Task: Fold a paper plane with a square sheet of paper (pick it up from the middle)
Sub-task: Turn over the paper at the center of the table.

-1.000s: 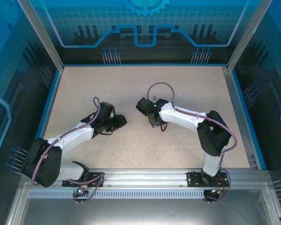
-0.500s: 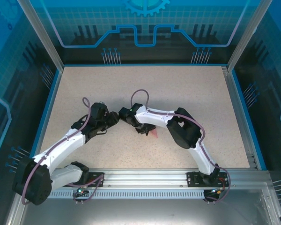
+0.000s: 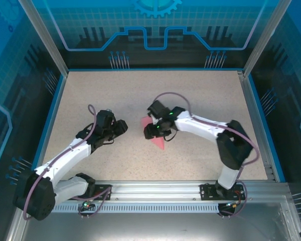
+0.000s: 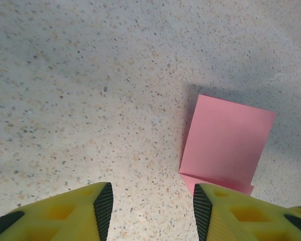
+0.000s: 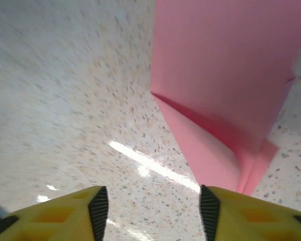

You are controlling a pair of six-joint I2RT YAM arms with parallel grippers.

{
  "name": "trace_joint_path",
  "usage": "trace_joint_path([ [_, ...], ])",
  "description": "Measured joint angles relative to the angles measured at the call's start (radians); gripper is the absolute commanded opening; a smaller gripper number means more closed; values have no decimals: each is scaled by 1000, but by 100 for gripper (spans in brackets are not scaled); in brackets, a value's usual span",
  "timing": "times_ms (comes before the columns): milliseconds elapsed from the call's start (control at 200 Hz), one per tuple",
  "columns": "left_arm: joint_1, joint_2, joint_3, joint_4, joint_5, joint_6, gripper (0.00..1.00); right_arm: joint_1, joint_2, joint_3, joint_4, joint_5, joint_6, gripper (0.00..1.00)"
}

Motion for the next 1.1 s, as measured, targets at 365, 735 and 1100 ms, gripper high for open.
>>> trace_joint_path([
  [365,0,187,5,88,178,-3,49,-114,35,-109,202,-273,-58,16],
  [735,0,373,60,204,345,-28,52,-201,134,-217,322,-361,-67,16],
  [1100,-21,531,137,303,440,-57,55,-308,156,-352,546,-536,-2,19],
])
